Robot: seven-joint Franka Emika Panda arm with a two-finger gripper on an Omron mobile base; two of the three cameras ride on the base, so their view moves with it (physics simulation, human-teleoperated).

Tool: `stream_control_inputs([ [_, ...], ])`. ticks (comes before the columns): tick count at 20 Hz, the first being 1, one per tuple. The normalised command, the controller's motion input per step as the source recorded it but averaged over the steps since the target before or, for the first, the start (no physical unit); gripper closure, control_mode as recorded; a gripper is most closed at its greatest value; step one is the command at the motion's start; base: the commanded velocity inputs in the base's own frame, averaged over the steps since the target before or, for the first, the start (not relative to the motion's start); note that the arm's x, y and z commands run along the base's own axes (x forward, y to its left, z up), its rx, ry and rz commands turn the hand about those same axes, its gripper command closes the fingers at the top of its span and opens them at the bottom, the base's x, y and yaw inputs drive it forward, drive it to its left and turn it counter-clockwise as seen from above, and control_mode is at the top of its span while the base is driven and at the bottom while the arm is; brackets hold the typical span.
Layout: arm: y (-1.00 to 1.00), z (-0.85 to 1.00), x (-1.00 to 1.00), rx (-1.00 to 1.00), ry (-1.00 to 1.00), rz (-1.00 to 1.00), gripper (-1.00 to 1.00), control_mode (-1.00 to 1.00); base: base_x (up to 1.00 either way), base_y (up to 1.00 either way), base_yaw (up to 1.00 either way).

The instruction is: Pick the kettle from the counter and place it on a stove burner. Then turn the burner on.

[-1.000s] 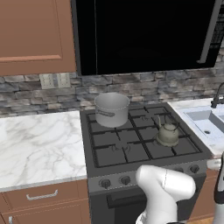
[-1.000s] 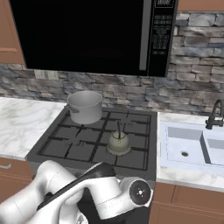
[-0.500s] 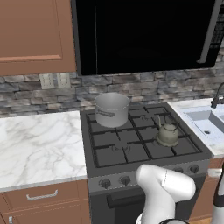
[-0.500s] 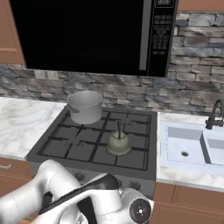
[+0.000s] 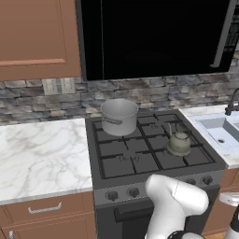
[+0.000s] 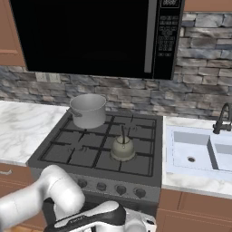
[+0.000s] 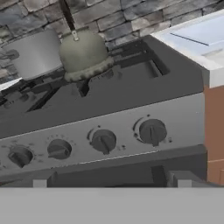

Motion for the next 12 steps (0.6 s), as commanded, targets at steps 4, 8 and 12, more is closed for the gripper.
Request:
stream_control_inputs([
  [4,0.00,-0.47,0.00,-0.02,-0.19,0.00,-1.00,-1.00,0.00,0.00,0.00],
  [8,-0.01,-0.07,0.00,0.00,-0.04,0.00,-1.00,-1.00,0.00,0.00,0.00],
  [12,0.00,0.00,0.00,0.00,-0.01,0.00,-1.00,-1.00,0.00,0.00,0.00],
])
